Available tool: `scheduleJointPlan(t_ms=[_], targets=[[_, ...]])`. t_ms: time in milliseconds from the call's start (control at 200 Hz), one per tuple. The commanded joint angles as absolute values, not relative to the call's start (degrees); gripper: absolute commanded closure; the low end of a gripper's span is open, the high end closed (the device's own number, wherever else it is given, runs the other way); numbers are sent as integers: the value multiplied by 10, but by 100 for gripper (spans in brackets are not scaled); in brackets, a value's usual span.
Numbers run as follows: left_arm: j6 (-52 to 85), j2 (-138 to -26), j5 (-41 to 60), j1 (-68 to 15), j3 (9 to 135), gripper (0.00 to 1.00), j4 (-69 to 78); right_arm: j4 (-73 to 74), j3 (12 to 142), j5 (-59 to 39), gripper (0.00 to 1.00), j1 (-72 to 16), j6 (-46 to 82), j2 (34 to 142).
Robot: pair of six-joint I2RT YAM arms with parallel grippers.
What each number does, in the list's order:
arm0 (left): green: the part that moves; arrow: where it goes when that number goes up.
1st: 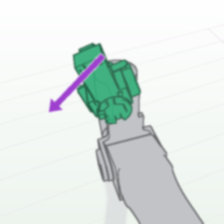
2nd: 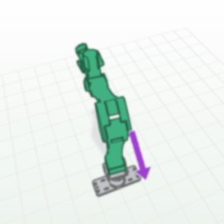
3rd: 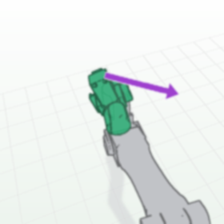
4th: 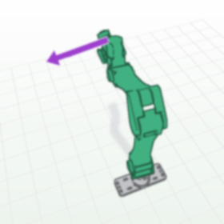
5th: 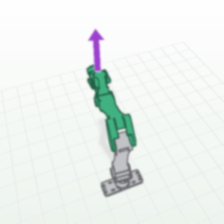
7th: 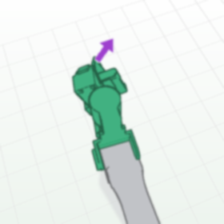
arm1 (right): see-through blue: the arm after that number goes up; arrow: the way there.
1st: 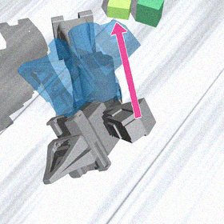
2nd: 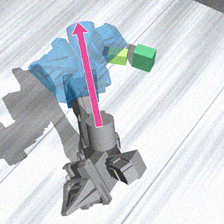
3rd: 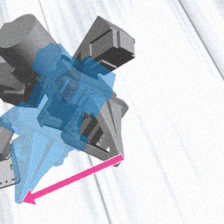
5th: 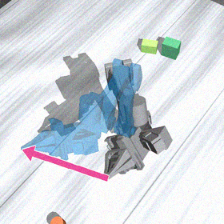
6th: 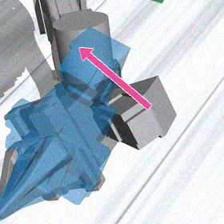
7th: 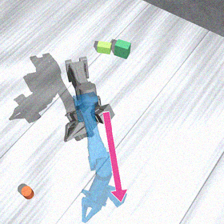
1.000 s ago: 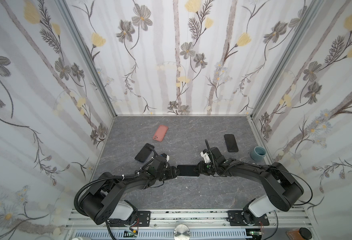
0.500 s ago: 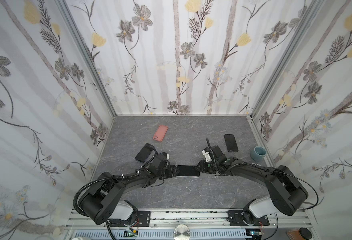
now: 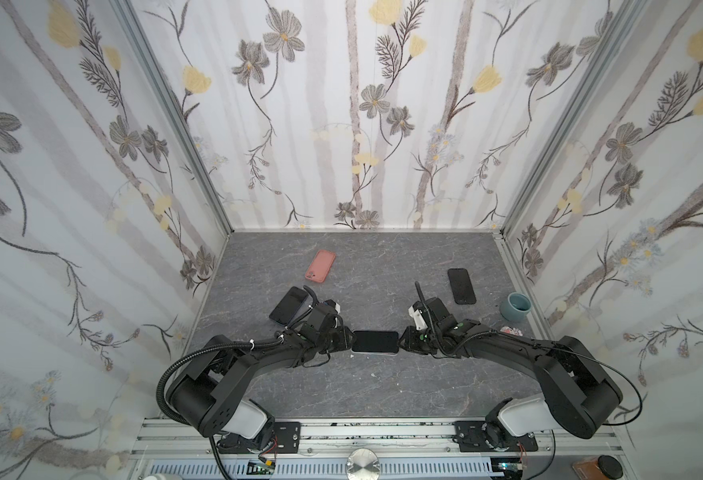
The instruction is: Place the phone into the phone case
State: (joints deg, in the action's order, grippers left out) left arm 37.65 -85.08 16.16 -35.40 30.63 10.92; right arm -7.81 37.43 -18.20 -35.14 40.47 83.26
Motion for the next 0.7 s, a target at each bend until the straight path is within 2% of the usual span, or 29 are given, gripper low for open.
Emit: scheduleJointPlan(t_ms=[0, 185, 694], targets=[[375, -858, 159, -352, 310, 60, 114, -66, 372, -200, 74, -351, 409, 841], [383, -865, 169, -353, 297, 70, 131, -54, 370, -212, 80, -351, 413, 852], [446, -854, 191, -354, 245, 73, 190, -6, 354, -241, 90, -352, 439, 852]])
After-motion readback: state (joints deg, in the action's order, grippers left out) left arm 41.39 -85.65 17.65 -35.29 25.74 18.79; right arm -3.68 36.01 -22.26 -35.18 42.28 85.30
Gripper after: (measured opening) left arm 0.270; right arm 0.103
